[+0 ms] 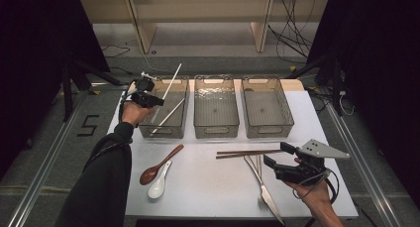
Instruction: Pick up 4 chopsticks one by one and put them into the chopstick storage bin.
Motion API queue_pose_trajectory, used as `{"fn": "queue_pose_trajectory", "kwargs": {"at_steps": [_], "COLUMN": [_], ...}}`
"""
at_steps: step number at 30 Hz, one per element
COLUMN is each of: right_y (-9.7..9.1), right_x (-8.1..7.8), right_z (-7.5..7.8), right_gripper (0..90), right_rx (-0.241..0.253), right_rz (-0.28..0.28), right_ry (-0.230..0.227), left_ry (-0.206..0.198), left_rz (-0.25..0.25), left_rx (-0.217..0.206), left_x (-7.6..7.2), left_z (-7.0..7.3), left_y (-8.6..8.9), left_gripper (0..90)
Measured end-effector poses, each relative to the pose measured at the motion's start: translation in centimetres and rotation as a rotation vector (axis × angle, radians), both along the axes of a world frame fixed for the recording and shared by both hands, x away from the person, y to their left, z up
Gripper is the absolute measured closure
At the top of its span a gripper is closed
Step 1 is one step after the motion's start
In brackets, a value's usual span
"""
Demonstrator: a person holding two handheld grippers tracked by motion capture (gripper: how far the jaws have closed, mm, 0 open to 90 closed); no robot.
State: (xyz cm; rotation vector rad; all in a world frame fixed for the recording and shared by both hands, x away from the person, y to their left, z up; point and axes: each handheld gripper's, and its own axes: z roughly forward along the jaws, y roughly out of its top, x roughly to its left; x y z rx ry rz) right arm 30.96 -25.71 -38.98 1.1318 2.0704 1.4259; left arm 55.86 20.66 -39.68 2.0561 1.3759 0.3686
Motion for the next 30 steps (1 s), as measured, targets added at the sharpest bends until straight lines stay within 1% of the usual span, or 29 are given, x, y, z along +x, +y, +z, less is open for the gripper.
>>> {"fn": "queue_pose_trajectory", "kwargs": {"at_steps": [7, 10, 19, 21, 24, 25, 26, 27, 29, 30], "right_y": [0.0, 0.0, 0.0, 0.0, 0.0, 0.0, 0.0, 0.0, 0.0, 0.0], "right_x": [0.0, 0.0, 0.0, 0.0, 0.0, 0.0, 0.0, 0.0, 0.0, 0.0], "right_z": [0.0, 0.0, 0.0, 0.0, 0.0, 0.0, 0.0, 0.0, 0.0, 0.0], "right_gripper": [25.0, 25.0, 25.0, 25.0, 25.0, 25.0, 25.0, 25.0, 25.0, 25.0], "right_rx": [0.001, 0.0, 0.0, 0.001, 0.0, 0.0, 0.0, 0.001, 0.0, 0.0], "right_rz": [-0.001, 0.0, 0.0, 0.0, 0.001, 0.0, 0.0, 0.0, -0.001, -0.001], "right_ry": [-0.001, -0.001, -0.003, -0.003, -0.002, -0.001, -0.001, -0.001, -0.002, -0.001], "left_ry": [0.011, 0.016, 0.037, 0.032, 0.036, 0.039, 0.034, 0.028, 0.04, 0.036], "left_rz": [0.005, 0.004, 0.022, 0.023, 0.008, 0.005, -0.001, 0.001, -0.002, -0.005], "left_rx": [0.015, 0.032, 0.039, 0.026, 0.017, 0.014, 0.009, -0.007, -0.034, -0.046], "left_x": [0.0, 0.0, 0.1, -0.1, -0.3, -0.4, -0.6, -0.7, -1.1, -1.3], "left_z": [-0.7, -1.0, -1.8, -1.7, -1.4, -1.3, -1.1, -0.9, -0.5, -0.3], "left_y": [0.0, -0.1, 0.1, 0.2, 0.1, 0.1, 0.1, 0.0, -0.1, -0.2], "left_gripper": [83.5, 83.3, 82.0, 78.7, 75.6, 73.0, 70.5, 68.0, 60.8, 58.1]}}
